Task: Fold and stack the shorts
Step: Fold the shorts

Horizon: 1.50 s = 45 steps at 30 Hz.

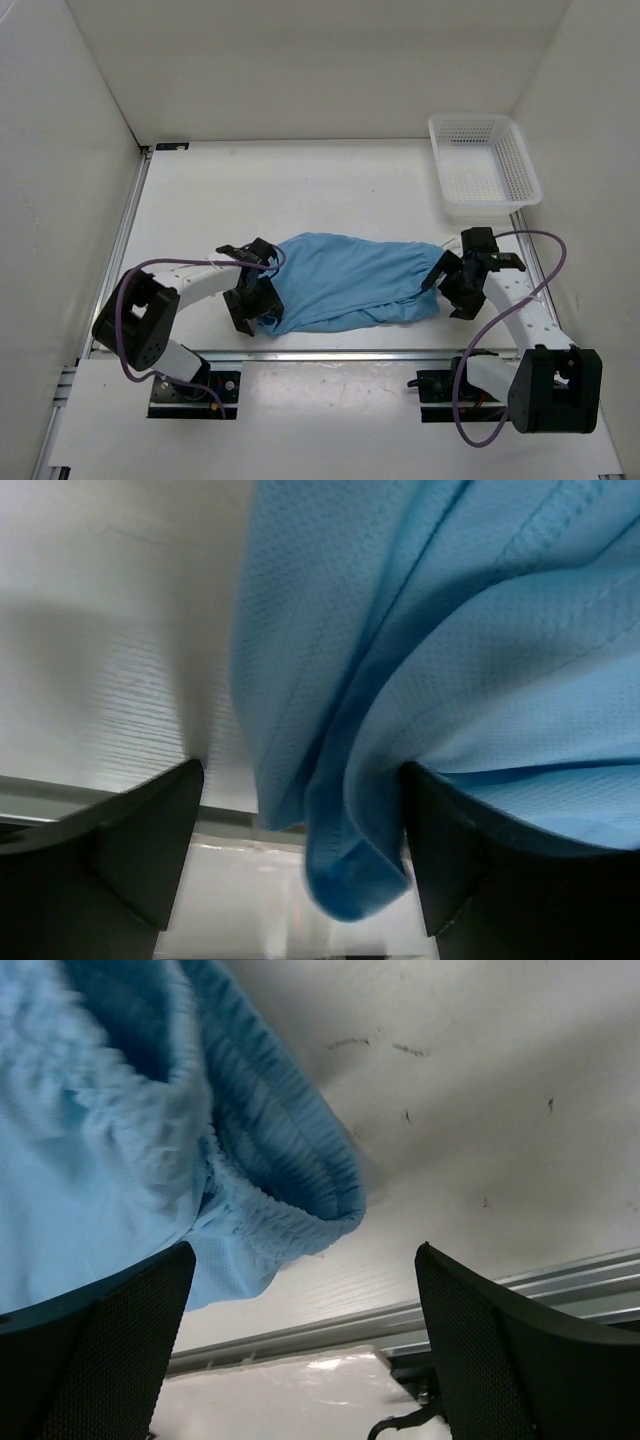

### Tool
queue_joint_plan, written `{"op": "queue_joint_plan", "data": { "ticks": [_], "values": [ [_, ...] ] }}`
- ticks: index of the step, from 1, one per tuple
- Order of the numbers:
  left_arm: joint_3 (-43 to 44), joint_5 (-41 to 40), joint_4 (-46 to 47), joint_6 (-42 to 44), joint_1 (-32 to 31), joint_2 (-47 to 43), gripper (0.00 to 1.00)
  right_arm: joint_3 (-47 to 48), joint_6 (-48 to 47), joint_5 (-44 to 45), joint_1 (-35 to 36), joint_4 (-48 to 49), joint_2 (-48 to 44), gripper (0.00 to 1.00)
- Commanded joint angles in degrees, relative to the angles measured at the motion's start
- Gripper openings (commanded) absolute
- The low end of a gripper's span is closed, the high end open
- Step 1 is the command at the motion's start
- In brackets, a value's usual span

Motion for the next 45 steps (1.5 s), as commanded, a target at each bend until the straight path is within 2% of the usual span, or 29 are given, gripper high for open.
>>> {"op": "queue_joint_plan", "data": {
  "ticks": [1, 2, 3, 4, 5, 8, 9, 12, 15, 18, 20, 21, 22, 23, 24, 25, 31, 35, 38, 43, 44, 45],
  "values": [
    [0.23, 1.35, 5.05, 1.59, 0.36, 1.77, 0.75, -1.32, 3.08, -5.61, -3.05, 1.47, -1.17, 0.96],
    [1.02, 0.83, 5.05, 1.60, 0.36, 1.78, 0.59, -2.10, 3.09, -6.57, -3.85, 1.48, -1.17, 0.96],
    [1.03, 0.82, 5.05, 2.12, 0.36, 1.78, 0.27, -3.06, 3.09, -8.15, -5.16, 2.78, -1.17, 0.96],
    [1.03, 0.82, 5.05, 2.13, 0.88, 0.82, 0.15, -3.07, 3.61, -9.56, -5.18, 4.45, -1.17, 0.96],
    [1.55, 0.82, 5.05, 2.13, 1.67, 0.29, 0.10, -3.86, 3.62, -12.27, -5.70, 5.34, -1.17, 0.96],
    [1.56, 1.35, 4.44, 2.65, 2.30, -2.34, 0.10, -3.26, 4.14, -12.91, -5.70, 5.96, 0.15, 0.88],
    [1.56, 1.35, 4.43, 2.65, 2.91, -3.05, 0.10, -2.03, 3.36, -12.21, -5.70, 5.96, -0.38, 0.82],
    [1.56, 1.87, 4.43, 2.65, 3.43, -4.90, 0.10, 0.87, -0.41, -8.96, -5.70, 7.01, 0.14, 0.79],
    [2.08, 1.88, 3.91, 3.18, 3.44, -6.21, 0.10, 4.82, -2.36, -3.61, -5.70, 7.54, 4.18, 0.72],
    [3.31, 1.88, 3.91, 3.71, 3.97, -6.22, 0.10, 5.54, -3.50, -2.98, -5.70, 12.10, 7.70, 0.69],
    [3.31, 1.88, 3.38, 3.71, 3.97, -6.22, 0.10, 6.24, -4.02, -3.59, -5.09, 14.21, 10.50, 0.60],
    [3.31, 1.88, 3.38, 3.71, 3.97, -6.22, 0.10, 7.29, -4.55, -3.59, -4.22, 15.79, 11.65, 0.53],
    [3.31, 1.88, 3.38, 3.71, 3.97, -6.22, 0.10, 9.30, -4.56, -3.59, -3.69, 15.80, 13.84, 0.22],
    [3.31, 1.88, 3.38, 3.71, 3.97, -6.22, 0.10, 10.54, -5.17, -3.59, -3.16, 15.28, 14.64, 0.07],
    [3.31, 1.88, 3.38, 3.71, 3.97, -6.22, 0.10, 11.77, -5.17, -3.07, -2.28, 13.02, 14.65, 0.00],
    [3.31, 1.88, 3.38, 4.23, 3.97, -6.74, 0.10, 12.74, -5.17, -3.07, -1.75, 12.12, 14.65, 0.00],
    [4.45, 1.88, 2.33, 6.07, 8.08, -7.97, 0.10, 17.04, -6.58, -0.70, 0.10, 0.02, 0.97, 0.00],
    [4.98, 1.88, 2.32, 7.31, 10.11, -7.98, 0.10, 15.04, -6.58, -1.74, 0.62, -6.33, -4.94, 0.00],
    [4.98, 1.35, 2.32, 7.93, 10.64, -7.45, 0.10, 9.07, -4.39, -3.68, 0.62, -8.36, -9.33, 0.00],
    [4.98, 0.82, 2.32, 7.93, 10.65, -6.22, 0.10, -6.48, 1.76, -9.37, 3.34, -7.32, -16.19, 0.00],
    [5.51, 0.21, 2.32, 7.93, 10.65, -5.44, 0.10, -8.76, 2.47, -12.35, 3.35, -6.61, -16.90, 0.02],
    [5.51, 0.21, 2.32, 7.93, 10.65, -4.91, 0.10, -10.35, 3.08, -13.17, 3.35, -6.61, -17.60, 0.08]
  ]
}}
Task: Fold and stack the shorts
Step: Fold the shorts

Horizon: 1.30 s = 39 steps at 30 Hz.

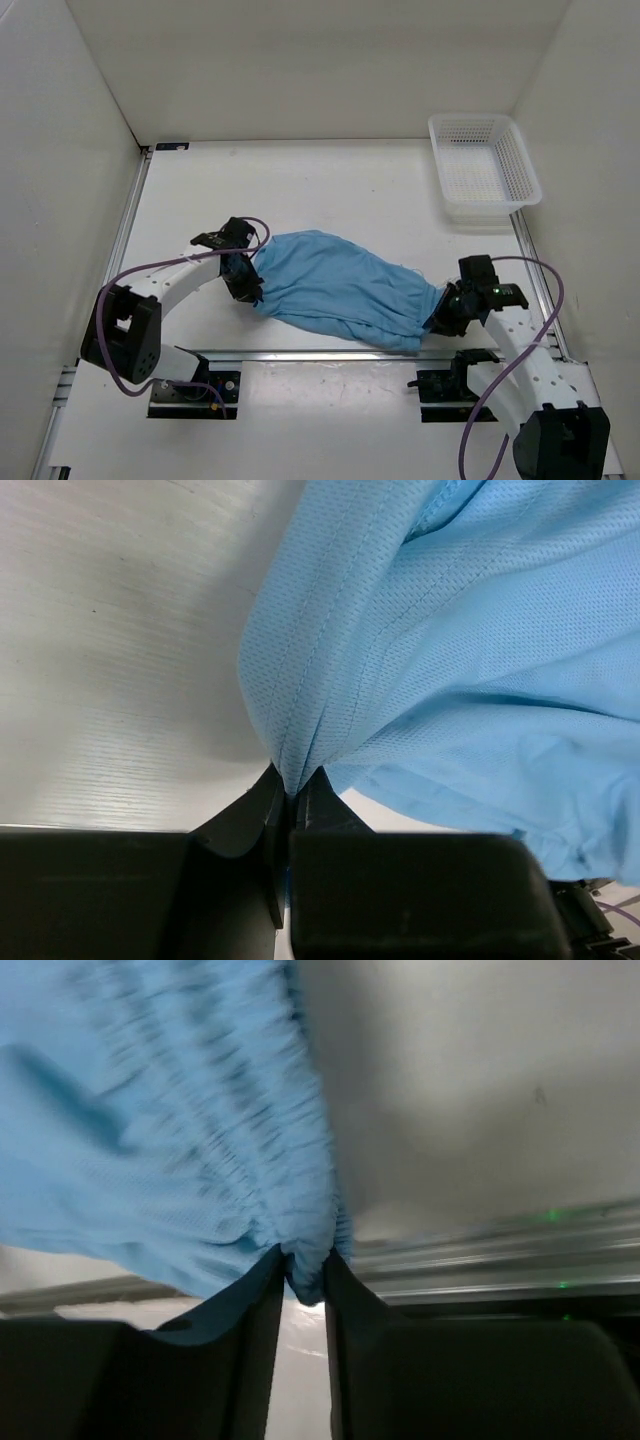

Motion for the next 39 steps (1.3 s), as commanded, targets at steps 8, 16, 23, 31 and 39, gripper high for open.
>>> {"op": "queue_joint_plan", "data": {
  "ticks": [8, 16, 23, 31, 39],
  "values": [
    [3.66, -1.92, -0.04, 0.80, 0.35, 1.82, 0.10, -2.01, 2.35, -6.32, 0.66, -1.37, -0.12, 0.77],
    [4.19, -1.92, -0.04, 1.33, 0.35, 2.34, 0.10, -6.84, 2.43, -12.22, 2.33, 4.52, 3.05, 0.89],
    [6.82, -1.92, -0.04, 1.33, 0.35, 4.98, 0.10, -8.87, 4.19, -14.16, 3.03, 14.27, 8.65, 0.72],
    [16.39, -0.07, -1.44, 4.84, 4.74, 9.46, 0.10, 4.53, 0.59, -7.31, 7.00, 17.19, 23.96, 0.00],
    [46.42, 2.21, -11.26, 9.94, 15.98, 14.46, 0.10, 45.31, -8.02, 0.34, 1.89, 7.28, 39.25, 0.00]
  ]
}}
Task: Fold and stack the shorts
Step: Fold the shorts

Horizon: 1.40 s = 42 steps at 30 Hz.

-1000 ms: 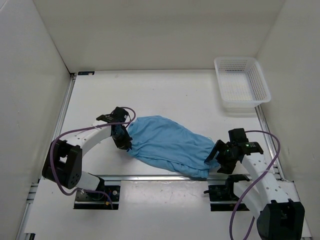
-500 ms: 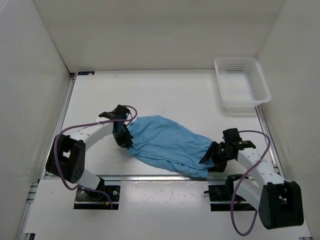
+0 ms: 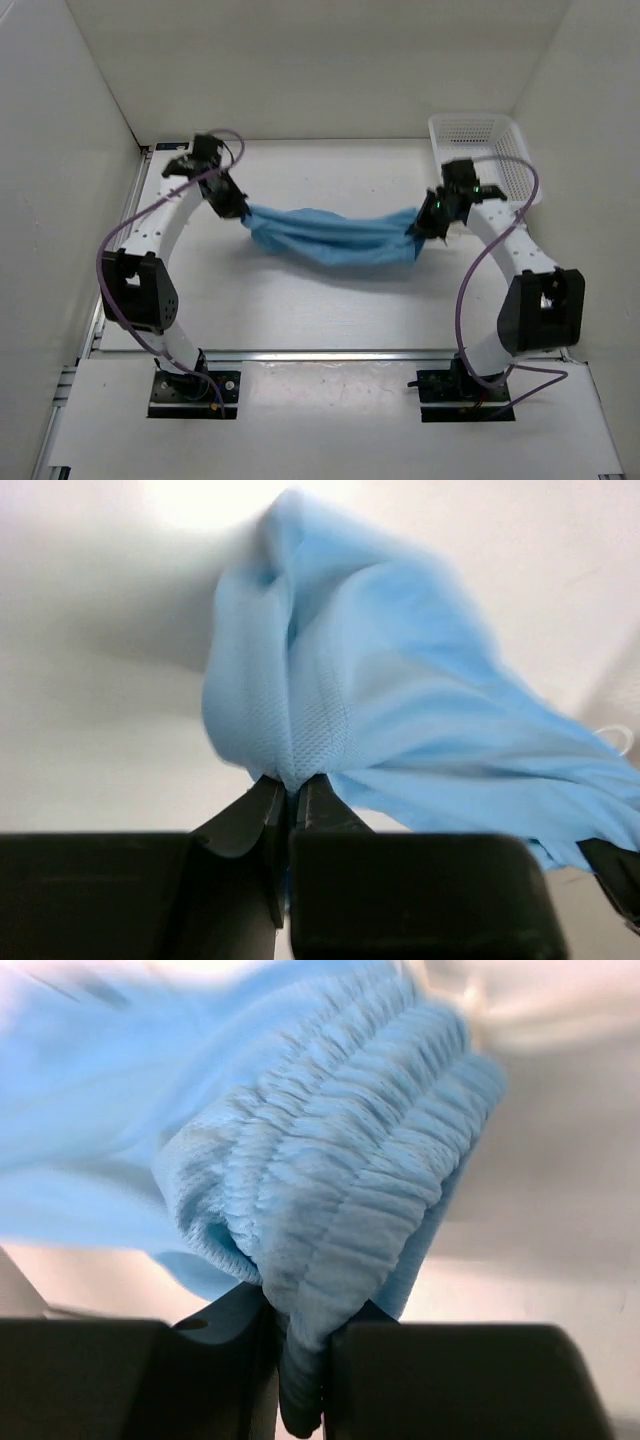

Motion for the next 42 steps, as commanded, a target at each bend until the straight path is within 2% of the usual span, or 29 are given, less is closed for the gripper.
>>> {"op": "queue_joint_plan", "data": {
  "ticks": [1, 2, 3, 5, 7, 10, 14, 15, 16, 17, 18, 19, 21, 22, 27, 32, 33, 34, 35, 36, 40, 42],
  "values": [
    [19.76, 1.03, -4.85, 4.36, 5.45, -0.02, 0.10, 18.98, -5.40, 4.50, -1.10, -3.58, 3.59, 0.00],
    [24.11, 1.56, -6.52, 4.37, 6.52, 0.68, 0.10, 27.03, -5.41, 5.54, -1.10, -4.81, 5.60, 0.00],
    [27.63, 2.43, -8.10, 5.16, 7.57, 0.69, 0.10, 30.50, -6.19, 6.16, -1.63, -5.69, 6.32, 0.00],
    [33.44, 4.54, -9.53, 5.17, 10.56, 1.22, 0.10, 35.70, -7.42, 8.10, -1.63, -8.16, 6.85, 0.00],
    [33.47, 5.25, -9.53, 5.17, 11.97, -1.75, 0.10, 38.19, -8.21, 8.63, -1.63, -9.21, 6.85, 0.00],
    [26.90, 5.26, -8.21, 6.56, 12.77, -6.67, 0.10, 33.90, -9.45, 9.25, -1.63, -9.22, 4.84, 0.00],
    [7.41, 5.26, -3.39, 7.28, 11.55, -14.83, 0.10, 18.53, -9.98, 9.77, -1.63, -4.23, 1.58, 0.00],
    [-2.29, 4.04, -2.16, 7.28, 10.93, -16.43, 0.10, 15.19, -9.98, 10.29, -1.63, -3.25, 1.58, 0.00],
    [-7.26, 3.42, -0.06, 7.28, 10.22, -17.84, 0.10, 8.72, -9.98, 10.82, -1.63, -2.37, 0.79, 0.03],
    [-12.10, 3.41, 0.75, 6.75, 9.70, -19.60, 0.13, 5.87, -9.98, 11.44, -1.63, -1.06, 0.79, 0.16],
    [-20.41, 3.41, 1.45, 6.14, 9.69, -19.61, 0.38, 3.49, -9.46, 11.96, -1.63, -1.05, 0.79, 0.35],
    [-23.80, 4.37, 2.94, 6.13, 9.69, -19.61, 0.56, 0.16, -8.41, 11.97, -1.63, -0.44, 0.79, 0.71],
    [-28.04, 4.90, 3.65, 6.13, 10.21, -19.00, 0.91, -1.97, -7.53, 10.66, -1.63, 0.09, 0.79, 0.85],
    [-28.05, 4.90, 3.66, 6.13, 10.22, -19.00, 0.97, -2.59, -7.52, 10.65, -1.63, 0.10, 0.26, 0.91],
    [-23.50, 2.71, 2.96, 7.36, 10.22, -18.30, 0.97, -2.59, -6.90, 15.47, -1.63, -3.76, -4.65, 0.95],
    [-25.15, 1.48, 2.34, 9.12, 8.65, -16.01, 0.85, -4.96, -6.29, 16.72, -1.63, -6.32, -11.50, 0.76],
    [-25.68, 1.48, 2.34, 9.12, 7.94, -15.49, 0.79, -5.75, -5.77, 16.72, -1.63, -6.84, -12.13, 0.75],
    [-26.29, 2.17, 2.34, 9.64, 5.76, -14.87, 0.75, -6.63, -5.76, 16.72, -2.15, -6.85, -12.13, 0.74],
    [-26.30, 2.18, 2.34, 9.65, 4.26, -14.35, 0.73, -8.12, -5.76, 16.72, -2.16, -6.85, -12.74, 0.66],
    [-26.30, 2.18, 2.34, 9.65, 2.59, -13.30, 0.71, -8.91, -5.24, 16.19, -2.77, -5.98, -12.75, 0.65],
    [-28.14, 2.18, 2.34, 6.23, -7.06, -12.23, 0.71, -10.85, -4.71, 11.10, -5.58, -3.17, -11.25, 0.62],
    [-29.98, 1.57, 2.34, 2.45, -10.07, -12.23, 0.78, -12.16, -4.71, 7.95, -7.51, -1.76, -10.73, 0.62]
  ]
}}
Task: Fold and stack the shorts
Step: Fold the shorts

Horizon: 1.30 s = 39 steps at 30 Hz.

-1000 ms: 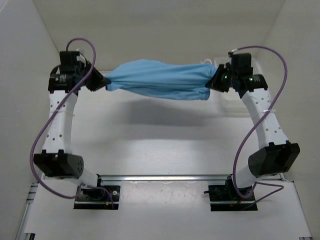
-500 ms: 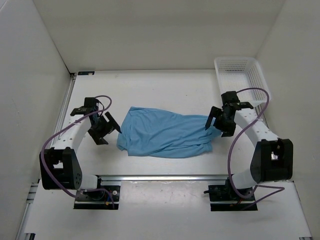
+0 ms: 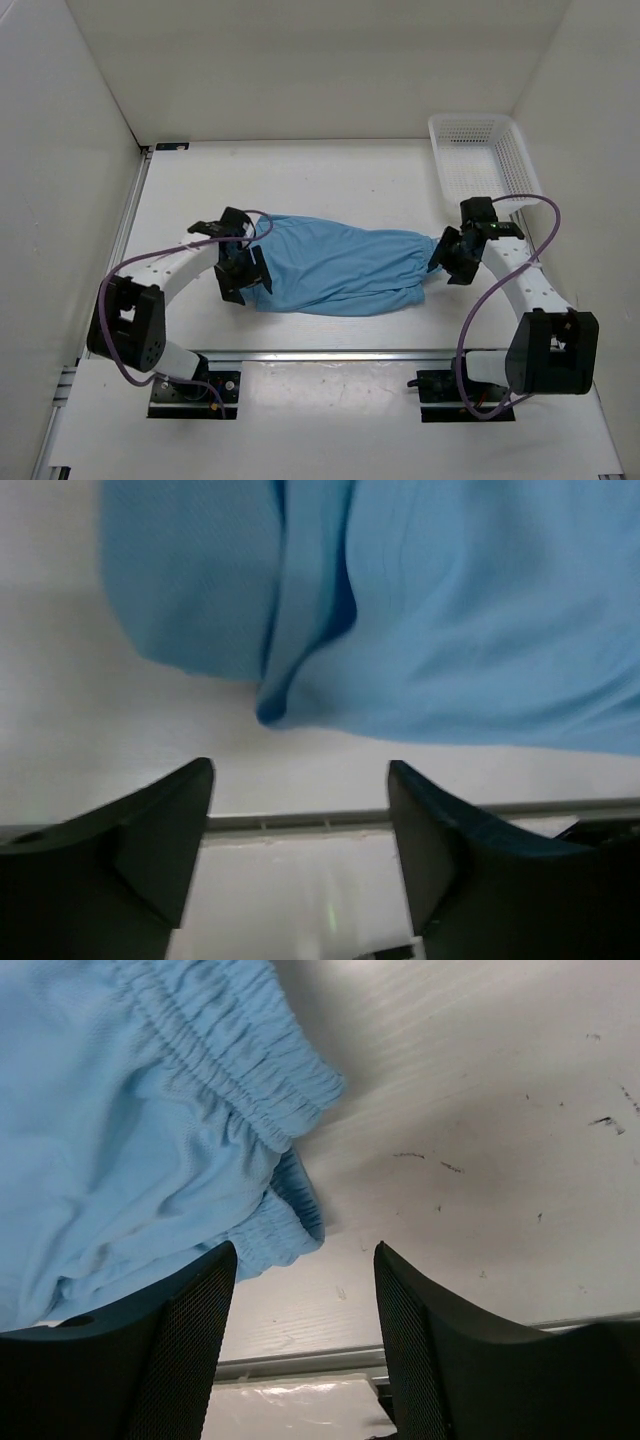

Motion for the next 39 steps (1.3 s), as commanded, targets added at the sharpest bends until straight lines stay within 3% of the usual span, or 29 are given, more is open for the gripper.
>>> {"op": "queue_joint_plan", "data": {
  "ticks": [1, 4, 9, 13, 17, 18, 19, 22, 23, 26, 31, 39],
  "values": [
    [-2.29, -0.69, -0.33, -5.09, -4.77, -1.48, 0.84, -1.40, 1.23, -5.66, -2.95, 4.30, 0.31, 0.62],
    [-4.22, -0.69, 2.65, -6.69, -6.62, 0.08, 0.95, -3.16, 1.77, -8.64, -6.37, 7.73, 2.23, 0.60],
    [-4.23, -1.65, 5.56, -7.21, -7.24, 5.72, 0.89, -4.91, 3.43, -13.67, -8.23, 13.62, 7.77, 0.57],
    [-3.10, -1.65, 7.06, -7.21, -7.24, 8.79, 0.67, -4.12, 3.44, -14.99, -8.23, 16.36, 10.76, 0.66],
    [-1.86, -2.18, 7.06, -7.74, -7.24, 9.42, 0.39, -2.63, 3.44, -15.77, -8.23, 19.42, 14.89, 0.73],
    [-1.34, -2.18, 7.06, -7.74, -7.24, 9.42, 0.29, -2.63, 3.44, -16.82, -8.23, 20.22, 16.55, 0.73],
    [-0.72, -2.18, 7.06, -7.74, -7.24, 9.42, 0.11, -2.63, 3.96, -16.84, -8.23, 21.01, 17.18, 0.67],
    [-0.11, -2.18, 7.06, -7.74, -7.24, 8.72, 0.11, -2.63, 3.97, -17.63, -8.23, 22.51, 18.24, 0.38],
    [-0.10, -2.18, 7.06, -8.26, -7.24, 8.71, 0.11, -1.85, 3.97, -16.93, -8.23, 22.51, 18.24, 0.17],
    [2.88, -3.23, 4.78, -8.27, -7.24, 5.99, 0.11, 0.61, 3.26, -14.73, -8.23, 19.71, 15.70, 0.01],
    [12.01, -6.74, -0.76, -5.55, -3.47, 5.19, 0.11, 7.20, -0.86, -11.21, -7.70, 11.97, 12.01, 0.01],
    [33.19, -8.77, -8.58, 0.61, 8.40, 10.91, 0.11, 15.64, -1.57, -10.07, -5.25, 6.43, 9.54, 0.01]
  ]
}}
